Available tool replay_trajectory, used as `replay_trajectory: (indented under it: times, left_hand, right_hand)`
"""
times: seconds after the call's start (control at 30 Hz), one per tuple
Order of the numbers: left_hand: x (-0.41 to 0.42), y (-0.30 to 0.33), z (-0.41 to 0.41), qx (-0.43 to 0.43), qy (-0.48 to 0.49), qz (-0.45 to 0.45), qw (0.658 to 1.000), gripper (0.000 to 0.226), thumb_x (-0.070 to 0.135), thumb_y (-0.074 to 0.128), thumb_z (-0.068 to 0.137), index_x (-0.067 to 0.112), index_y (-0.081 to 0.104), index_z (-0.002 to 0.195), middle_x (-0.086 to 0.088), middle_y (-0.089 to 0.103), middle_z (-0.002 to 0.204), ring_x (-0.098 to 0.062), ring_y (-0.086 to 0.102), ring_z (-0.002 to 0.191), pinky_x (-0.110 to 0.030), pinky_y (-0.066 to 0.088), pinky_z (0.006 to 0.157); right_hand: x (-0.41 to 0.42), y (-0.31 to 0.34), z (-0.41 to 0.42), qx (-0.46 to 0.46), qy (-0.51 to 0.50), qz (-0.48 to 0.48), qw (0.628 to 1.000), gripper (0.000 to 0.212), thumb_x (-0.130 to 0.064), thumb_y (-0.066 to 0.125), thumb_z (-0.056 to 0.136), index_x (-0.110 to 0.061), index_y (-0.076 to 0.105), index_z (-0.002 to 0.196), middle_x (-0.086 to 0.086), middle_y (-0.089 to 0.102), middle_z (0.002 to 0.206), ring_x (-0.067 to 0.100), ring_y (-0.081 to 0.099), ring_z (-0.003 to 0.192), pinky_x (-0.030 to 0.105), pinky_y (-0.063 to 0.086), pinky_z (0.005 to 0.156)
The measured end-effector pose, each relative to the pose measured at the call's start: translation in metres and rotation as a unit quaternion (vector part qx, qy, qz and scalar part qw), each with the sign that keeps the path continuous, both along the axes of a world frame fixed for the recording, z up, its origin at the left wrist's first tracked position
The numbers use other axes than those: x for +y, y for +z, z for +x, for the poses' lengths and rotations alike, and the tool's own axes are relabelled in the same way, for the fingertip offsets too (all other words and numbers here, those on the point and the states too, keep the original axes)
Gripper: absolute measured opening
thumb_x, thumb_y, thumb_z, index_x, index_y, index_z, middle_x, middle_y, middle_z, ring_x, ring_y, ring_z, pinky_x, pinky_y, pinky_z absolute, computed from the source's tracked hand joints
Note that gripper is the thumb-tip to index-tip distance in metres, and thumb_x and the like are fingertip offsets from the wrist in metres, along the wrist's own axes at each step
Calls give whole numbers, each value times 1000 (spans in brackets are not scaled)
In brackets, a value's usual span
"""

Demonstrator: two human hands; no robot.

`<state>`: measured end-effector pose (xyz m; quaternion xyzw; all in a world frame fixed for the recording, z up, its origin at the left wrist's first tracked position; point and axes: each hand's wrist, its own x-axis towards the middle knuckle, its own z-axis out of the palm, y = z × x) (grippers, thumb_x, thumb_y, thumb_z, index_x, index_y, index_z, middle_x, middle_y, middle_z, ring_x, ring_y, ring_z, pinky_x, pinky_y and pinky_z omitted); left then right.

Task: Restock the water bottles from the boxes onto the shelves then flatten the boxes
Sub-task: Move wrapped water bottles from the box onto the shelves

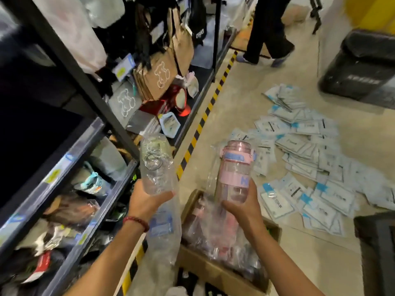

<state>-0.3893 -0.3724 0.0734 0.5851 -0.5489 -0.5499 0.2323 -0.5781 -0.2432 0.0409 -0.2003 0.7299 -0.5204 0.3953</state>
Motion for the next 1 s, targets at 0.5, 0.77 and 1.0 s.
replay_trajectory:
  times: [0.5, 0.77, 1.0]
  left_hand:
    - [70, 97, 128, 45, 232, -90, 967, 84, 47, 84, 35, 27, 52, 110, 12, 61, 105, -3, 59, 93, -17, 44, 68]
    - [111, 99, 207, 45, 341, -76, 936, 91, 55, 86, 33, 22, 57, 113, 1, 66, 109, -16, 64, 99, -41, 53, 88]
    - [142, 92, 262, 65, 399, -66, 912, 65, 30, 89, 44, 21, 63, 102, 4, 71, 97, -12, 68, 89, -32, 55, 81]
  right_hand:
    - [-57, 95, 93, 42, 290, -110, 950, 102, -30, 77, 52, -26, 29, 141, 0, 51, 131, 18, 53, 117, 36, 47, 95]
    - [-69, 103, 174, 39, 425, -95, 899, 104, -33, 76, 48, -24, 30, 141, -3, 54, 123, 19, 55, 113, 34, 50, 87]
    - [-80, 100, 238, 36, 496, -98, 862, 89, -14, 79, 58, -23, 35, 135, -12, 59, 106, -1, 58, 93, 13, 47, 64]
